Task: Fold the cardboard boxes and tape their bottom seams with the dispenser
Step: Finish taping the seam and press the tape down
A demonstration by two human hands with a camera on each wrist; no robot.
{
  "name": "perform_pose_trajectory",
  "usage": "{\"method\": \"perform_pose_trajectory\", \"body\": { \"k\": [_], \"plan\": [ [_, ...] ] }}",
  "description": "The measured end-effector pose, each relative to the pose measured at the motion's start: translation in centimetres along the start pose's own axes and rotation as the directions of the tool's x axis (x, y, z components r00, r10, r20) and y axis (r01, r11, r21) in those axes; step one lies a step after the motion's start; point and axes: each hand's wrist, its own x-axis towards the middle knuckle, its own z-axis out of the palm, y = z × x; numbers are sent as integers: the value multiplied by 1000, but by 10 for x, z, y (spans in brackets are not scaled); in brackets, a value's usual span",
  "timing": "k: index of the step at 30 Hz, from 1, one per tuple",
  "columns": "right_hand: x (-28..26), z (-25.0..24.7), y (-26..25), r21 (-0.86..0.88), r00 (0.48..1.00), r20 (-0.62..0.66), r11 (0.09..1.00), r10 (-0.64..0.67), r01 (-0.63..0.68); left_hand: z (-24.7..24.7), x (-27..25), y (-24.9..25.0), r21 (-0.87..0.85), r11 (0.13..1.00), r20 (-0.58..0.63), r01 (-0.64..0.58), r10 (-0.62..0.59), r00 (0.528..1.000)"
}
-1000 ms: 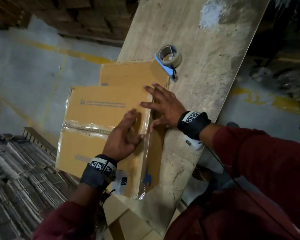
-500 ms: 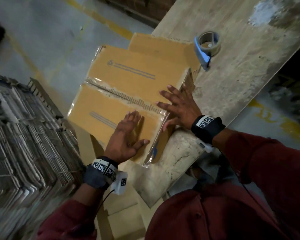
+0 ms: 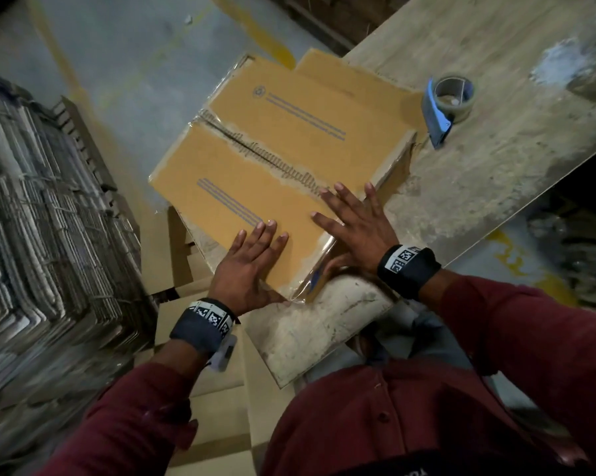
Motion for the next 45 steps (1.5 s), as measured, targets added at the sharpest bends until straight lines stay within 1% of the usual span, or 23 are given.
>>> {"method": "perform_pose_trajectory", "body": {
  "k": [2, 3, 6, 8, 10, 13, 16, 18, 20, 23, 28, 31, 36, 43, 45],
  "plan": [
    [-5, -1, 3, -32, 1000, -5, 999, -12, 12, 1, 0, 0, 14, 1000, -6, -4, 4, 1000],
    [-5, -4, 1, -29, 999, -30, 999, -19, 18, 1, 1, 0, 14, 1000, -2, -2, 2, 1000],
    [-1, -14, -24, -8, 995, -84, 999, -47, 46, 3, 1, 0, 16, 1000, 9, 5, -6, 1000],
    [4, -13, -39, 3, 997, -50, 998, -62, 62, 3, 0, -1, 21, 1000, 22, 7, -8, 1000],
    [3, -6, -42, 15, 996, -16, 996, -84, 85, 2, 1, 0, 26, 1000, 23, 9, -10, 1000],
    [-9, 7, -33, -57, 991, -18, 990, -130, 129, 2, 1, 2, 22, 1000, 5, 4, -4, 1000],
    [-12, 0, -35, -49, 989, -30, 989, -143, 142, 3, 1, 5, 28, 1000, -17, -1, 2, 1000],
    [-9, -6, -42, -26, 988, -3, 988, -152, 152, 3, 0, 6, 29, 1000, -29, -3, 4, 1000],
    [-6, -7, -46, -46, 983, 17, 982, -181, 182, 1, 0, 9, 40, 999, -30, 5, -4, 1000],
    [-7, -2, -43, -103, 978, 14, 973, -207, 208, 2, -1, 17, 65, 997, -30, 41, -39, 999],
    [-11, -3, -39, -159, 977, 29, 964, -213, 215, 14, -2, 28, 106, 988, -73, 114, -107, 992],
    [-12, -1, -41, -143, 980, 23, 969, -200, 201, 20, -2, 31, 119, 981, -79, 154, -145, 986],
    [-13, 0, -43, -101, 980, 7, 974, -201, 201, 22, -4, 30, 116, 979, -104, 167, -155, 982],
    [-12, 2, -43, -43, 979, -15, 978, -206, 205, 19, -1, 48, 23, 958, -119, 285, -281, 952],
    [-12, 2, -44, -20, 981, -21, 981, -192, 192, 19, 0, 50, 12, 958, -140, 286, -281, 949]
  ]
}}
